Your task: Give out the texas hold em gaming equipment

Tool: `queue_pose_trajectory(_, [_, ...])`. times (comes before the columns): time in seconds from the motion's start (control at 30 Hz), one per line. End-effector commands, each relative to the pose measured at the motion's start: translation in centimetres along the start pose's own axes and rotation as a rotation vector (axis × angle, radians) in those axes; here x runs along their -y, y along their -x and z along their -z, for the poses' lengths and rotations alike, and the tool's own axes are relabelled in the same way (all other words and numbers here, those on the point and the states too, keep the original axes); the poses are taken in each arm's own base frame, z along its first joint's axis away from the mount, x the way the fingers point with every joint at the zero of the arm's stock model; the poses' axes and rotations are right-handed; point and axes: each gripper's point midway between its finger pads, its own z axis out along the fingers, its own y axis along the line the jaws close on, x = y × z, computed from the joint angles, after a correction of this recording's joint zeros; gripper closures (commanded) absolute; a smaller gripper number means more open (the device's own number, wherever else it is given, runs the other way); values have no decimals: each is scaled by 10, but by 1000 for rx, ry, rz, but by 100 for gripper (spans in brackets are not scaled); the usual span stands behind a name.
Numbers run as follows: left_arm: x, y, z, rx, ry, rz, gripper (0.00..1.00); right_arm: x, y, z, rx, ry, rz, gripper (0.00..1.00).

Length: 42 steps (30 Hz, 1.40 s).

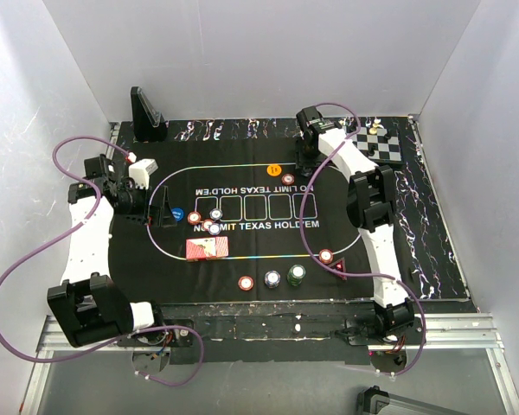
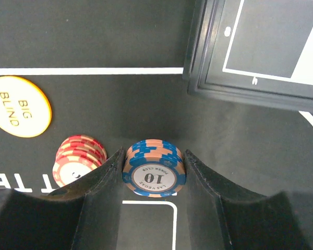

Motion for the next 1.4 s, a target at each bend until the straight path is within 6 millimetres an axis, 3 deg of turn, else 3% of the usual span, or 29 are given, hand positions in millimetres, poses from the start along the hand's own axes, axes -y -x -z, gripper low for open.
queue_pose_trajectory(0.0, [5,11,5,47,-23,-39,0,-3,22,3,55,15,-11,86])
queue_pose_trajectory(0.23, [6,11,6,49,-21,-54,0,-9,11,-12,9,45,-36,81])
queue_pose_trajectory(0.33, [5,9,5,45,-18,-55,0,-11,1,-15,-12,47,-34,72])
queue_pose_trajectory(0.57, [5,9,7,49,-11,-56,0,-14,3,-6,5,52,-25,28])
queue_pose_trajectory(0.67, [7,8,9,52,-9,-60,0,-16,14,7,37,64,-26,19])
queue_pose_trajectory(0.77, [9,8,11,57,-5,-65,0,-21,26,28,82,75,-21,17])
queue_pose_trajectory(0.93, [12,9,16,69,-1,-67,0,-29,47,90,197,98,-4,16])
queue_pose_trajectory(1.03, [15,13,21,83,3,-74,0,-29,43,124,233,78,16,16])
queue_pose_trajectory(1.1, [18,15,25,97,9,-83,0,-31,33,146,250,82,27,16])
queue_pose_trajectory(1.2, [22,17,31,110,15,-91,0,-46,-4,170,241,109,91,15])
queue_pose_trajectory(1.27, [26,18,35,121,11,-95,0,-68,-42,187,234,168,174,13])
queue_pose_trajectory(1.37, [30,19,39,132,7,-91,0,-100,-115,184,154,270,335,12])
